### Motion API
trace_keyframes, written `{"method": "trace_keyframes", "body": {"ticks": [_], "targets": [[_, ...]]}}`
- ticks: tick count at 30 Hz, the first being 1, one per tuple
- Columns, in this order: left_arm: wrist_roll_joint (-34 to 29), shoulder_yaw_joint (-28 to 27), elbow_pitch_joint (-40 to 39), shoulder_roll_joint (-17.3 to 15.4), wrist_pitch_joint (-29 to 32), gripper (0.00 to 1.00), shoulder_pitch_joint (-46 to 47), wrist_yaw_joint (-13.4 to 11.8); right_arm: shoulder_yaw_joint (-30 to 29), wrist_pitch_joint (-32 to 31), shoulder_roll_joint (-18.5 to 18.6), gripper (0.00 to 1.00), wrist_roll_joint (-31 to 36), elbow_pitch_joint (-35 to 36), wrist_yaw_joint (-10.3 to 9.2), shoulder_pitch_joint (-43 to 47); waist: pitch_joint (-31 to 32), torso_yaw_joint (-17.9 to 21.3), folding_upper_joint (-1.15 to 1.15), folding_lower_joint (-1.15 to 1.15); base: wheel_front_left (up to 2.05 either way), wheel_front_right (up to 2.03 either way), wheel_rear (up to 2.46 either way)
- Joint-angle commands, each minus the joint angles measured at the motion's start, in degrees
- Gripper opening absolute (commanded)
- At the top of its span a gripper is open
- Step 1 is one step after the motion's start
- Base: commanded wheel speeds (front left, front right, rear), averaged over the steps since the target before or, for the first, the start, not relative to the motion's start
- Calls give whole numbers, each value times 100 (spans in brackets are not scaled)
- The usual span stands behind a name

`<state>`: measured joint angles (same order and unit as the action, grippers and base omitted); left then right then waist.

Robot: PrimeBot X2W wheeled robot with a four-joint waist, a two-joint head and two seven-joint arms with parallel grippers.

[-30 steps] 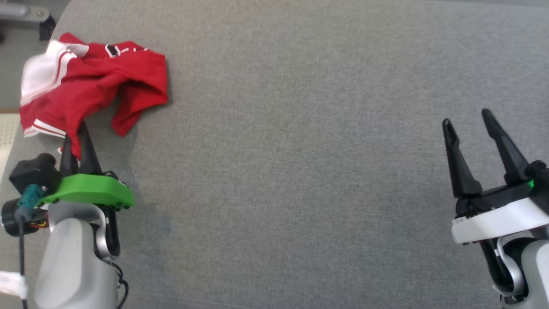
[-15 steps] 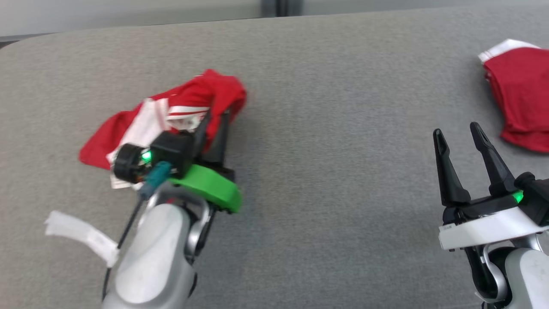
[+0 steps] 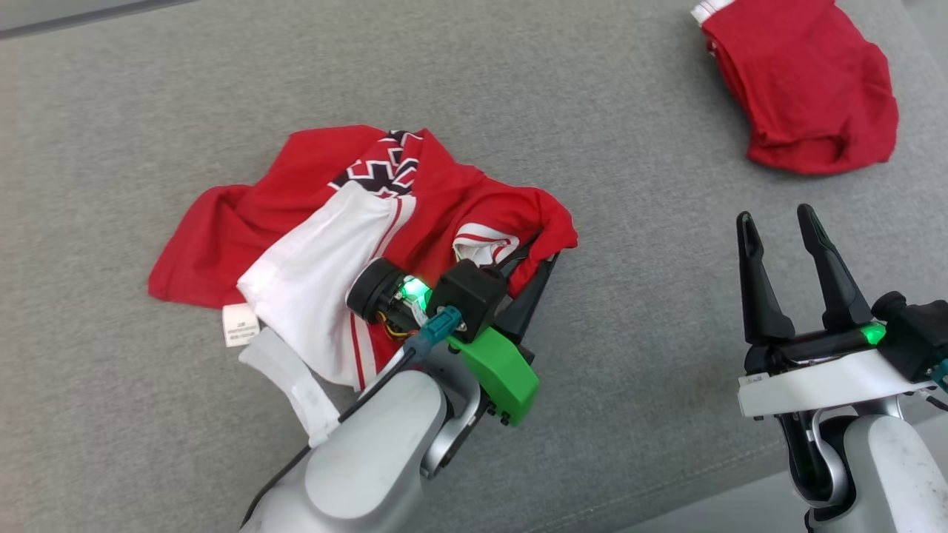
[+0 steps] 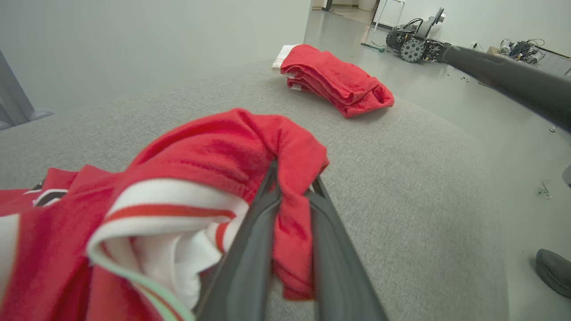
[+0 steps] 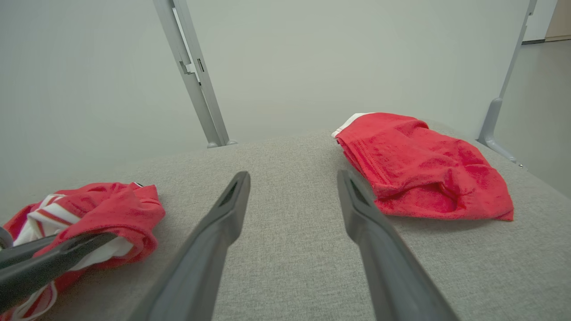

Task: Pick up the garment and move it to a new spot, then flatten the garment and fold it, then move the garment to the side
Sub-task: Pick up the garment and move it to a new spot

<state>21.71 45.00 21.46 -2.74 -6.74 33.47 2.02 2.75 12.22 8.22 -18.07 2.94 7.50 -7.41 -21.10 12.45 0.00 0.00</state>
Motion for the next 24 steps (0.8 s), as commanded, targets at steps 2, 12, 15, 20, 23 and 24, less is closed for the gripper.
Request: {"method": "trace_keyframes", "body": {"ticks": [2,12,15,20,23,24], "targets": [[36,99,57,-32,-258,100,126,-77,4,64,-21,100,-11,-68,-1,-90,-167,242,0,0,0,0,0],[279,-523,-436,-221,-811,100,-419,-665,-4,-65,150,100,73,-29,-1,158,552,-439,0,0,0,0,0],[342,-1018,-630,-460,-848,100,-727,-960,18,-172,180,100,123,54,-1,215,725,-640,0,0,0,0,0],[287,-1836,-1070,-858,-846,100,-1290,-1294,49,-337,215,100,167,163,-1,326,925,-875,0,0,0,0,0],[256,-2194,-1261,-1054,-847,100,-1650,-1349,39,-415,228,100,183,204,-1,422,1027,-998,0,0,0,0,0],[232,-2270,-1306,-1110,-848,100,-1732,-1348,31,-438,227,100,190,216,-1,441,1057,-1031,0,0,0,0,0]]}}
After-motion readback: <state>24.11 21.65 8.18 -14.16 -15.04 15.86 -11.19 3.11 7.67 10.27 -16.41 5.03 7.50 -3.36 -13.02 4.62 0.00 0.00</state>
